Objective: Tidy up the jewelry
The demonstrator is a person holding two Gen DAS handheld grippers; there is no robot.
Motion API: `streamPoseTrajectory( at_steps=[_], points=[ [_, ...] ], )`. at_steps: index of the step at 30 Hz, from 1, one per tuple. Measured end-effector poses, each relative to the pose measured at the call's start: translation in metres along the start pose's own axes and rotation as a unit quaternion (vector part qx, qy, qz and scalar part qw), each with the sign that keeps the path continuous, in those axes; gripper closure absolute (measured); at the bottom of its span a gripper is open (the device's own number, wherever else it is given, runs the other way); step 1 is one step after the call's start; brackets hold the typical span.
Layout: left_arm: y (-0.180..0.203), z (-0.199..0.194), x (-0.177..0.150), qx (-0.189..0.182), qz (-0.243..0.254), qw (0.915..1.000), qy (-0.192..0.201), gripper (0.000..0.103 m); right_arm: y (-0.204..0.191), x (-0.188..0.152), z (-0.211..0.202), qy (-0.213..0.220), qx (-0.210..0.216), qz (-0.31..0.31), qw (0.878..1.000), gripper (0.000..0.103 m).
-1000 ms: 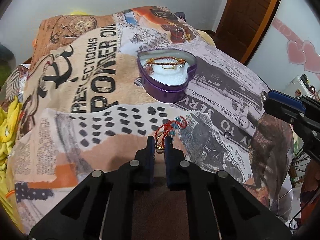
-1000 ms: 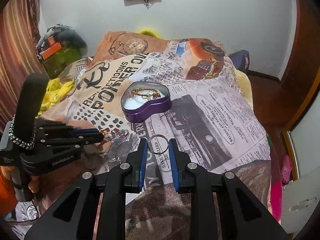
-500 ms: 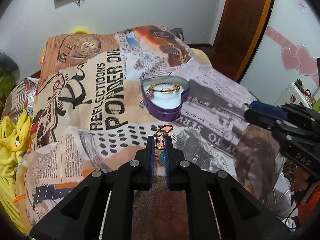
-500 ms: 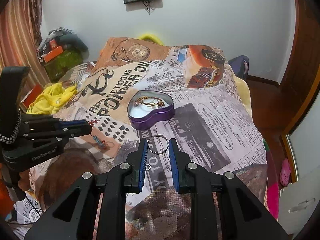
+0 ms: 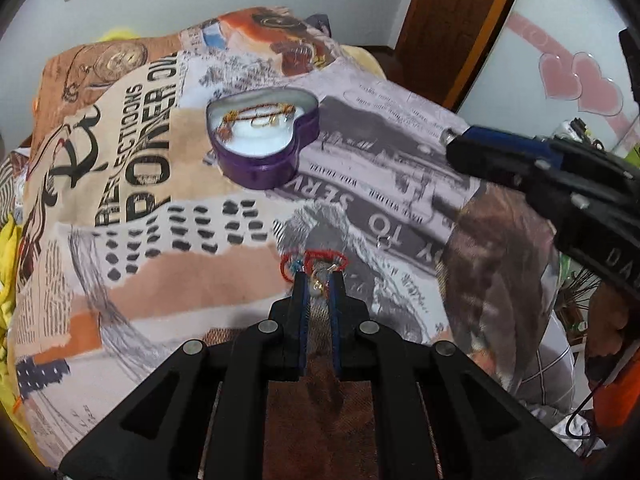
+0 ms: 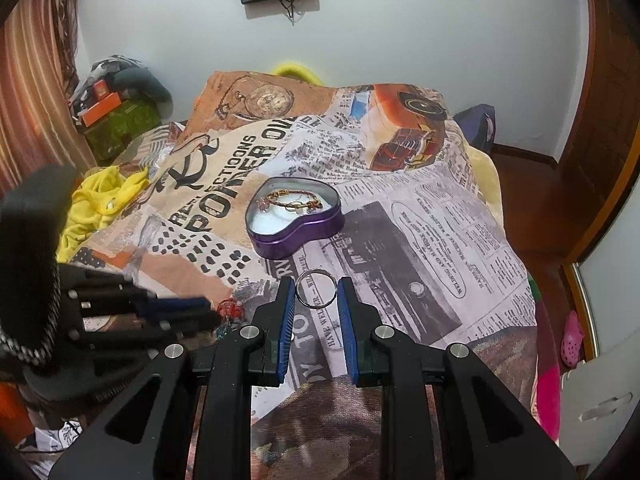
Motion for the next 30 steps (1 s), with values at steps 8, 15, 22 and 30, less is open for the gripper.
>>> streamPoseTrajectory(
  at_steps=[8, 15, 22, 30],
  points=[
    [-0.008, -0.009, -0.011, 0.009, -0.003, 1.0000, 0.000, 0.093, 0.002, -0.002, -0.001, -0.001, 0.002, 0.001, 1.000, 0.084],
    [-0.003, -0.007, -0.016, 0.009, 0.003, 0.9999, -0.006, 0.093, 0.000, -0.003, -0.002, -0.001, 0.005, -0.001, 1.000, 0.084],
    [0.002, 0.008, -0.013, 0.012, 0.008, 0.9997, -0.018, 0.090, 0.001, -0.003, -0.004, 0.000, 0.003, 0.000, 1.000, 0.084],
    [0.011, 0.011, -0.011, 0.002, 0.012, 0.9999, -0.012, 0.075, 0.006, -0.005, -0.003, -0.004, 0.000, 0.004, 1.000, 0.084]
  ],
)
Point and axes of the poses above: each gripper's, at about its wrist camera, not at the fingertips, and z roughly the way its jaws point, y to its right, x to its top, the point moved 6 cm from there along z, roughly the way its jaws point, and after that the axes turned 8 degrees about -y, right-handed, at the moved point
